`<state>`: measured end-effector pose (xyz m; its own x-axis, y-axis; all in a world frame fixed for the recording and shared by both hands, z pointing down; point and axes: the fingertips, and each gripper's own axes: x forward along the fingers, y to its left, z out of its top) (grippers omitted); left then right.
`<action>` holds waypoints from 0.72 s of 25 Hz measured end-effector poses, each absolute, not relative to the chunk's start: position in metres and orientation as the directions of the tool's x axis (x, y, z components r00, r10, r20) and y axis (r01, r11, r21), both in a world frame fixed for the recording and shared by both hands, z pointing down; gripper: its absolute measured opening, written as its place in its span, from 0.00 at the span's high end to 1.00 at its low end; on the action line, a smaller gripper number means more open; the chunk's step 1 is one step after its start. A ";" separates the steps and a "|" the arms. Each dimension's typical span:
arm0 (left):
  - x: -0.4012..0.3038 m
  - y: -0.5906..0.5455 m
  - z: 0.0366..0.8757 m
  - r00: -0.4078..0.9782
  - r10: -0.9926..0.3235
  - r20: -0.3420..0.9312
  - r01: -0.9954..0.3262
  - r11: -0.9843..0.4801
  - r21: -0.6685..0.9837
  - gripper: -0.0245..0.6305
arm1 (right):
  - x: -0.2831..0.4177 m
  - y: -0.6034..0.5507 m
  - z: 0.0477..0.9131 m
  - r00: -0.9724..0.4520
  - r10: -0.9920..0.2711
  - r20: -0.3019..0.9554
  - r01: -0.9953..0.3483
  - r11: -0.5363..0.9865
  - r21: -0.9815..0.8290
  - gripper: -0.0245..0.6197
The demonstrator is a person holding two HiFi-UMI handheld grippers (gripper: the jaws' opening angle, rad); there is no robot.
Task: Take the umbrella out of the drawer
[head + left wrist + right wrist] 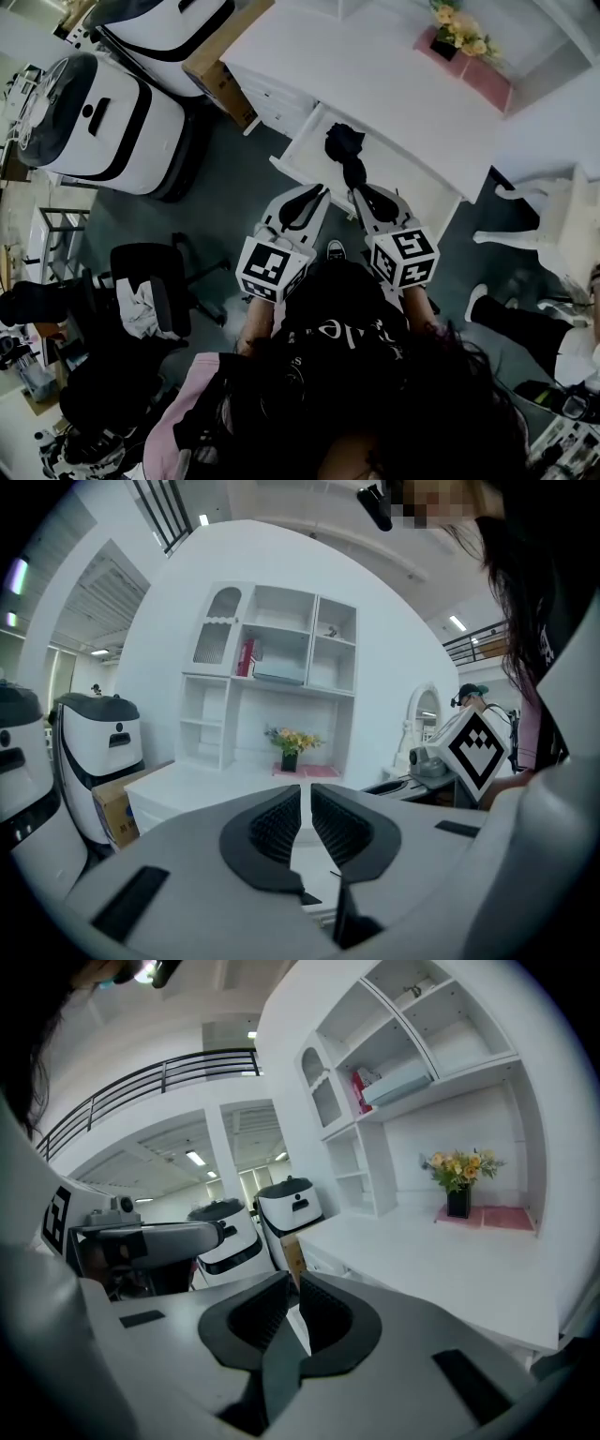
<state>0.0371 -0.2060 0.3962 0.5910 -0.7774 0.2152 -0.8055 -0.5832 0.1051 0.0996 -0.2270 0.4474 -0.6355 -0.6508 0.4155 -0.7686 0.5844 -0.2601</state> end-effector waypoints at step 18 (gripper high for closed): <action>0.045 -0.281 0.419 0.660 -0.704 0.262 -0.747 -0.651 0.134 0.89 | 0.113 -0.285 0.494 -0.564 -0.661 0.496 -0.826 0.467 -0.316 0.86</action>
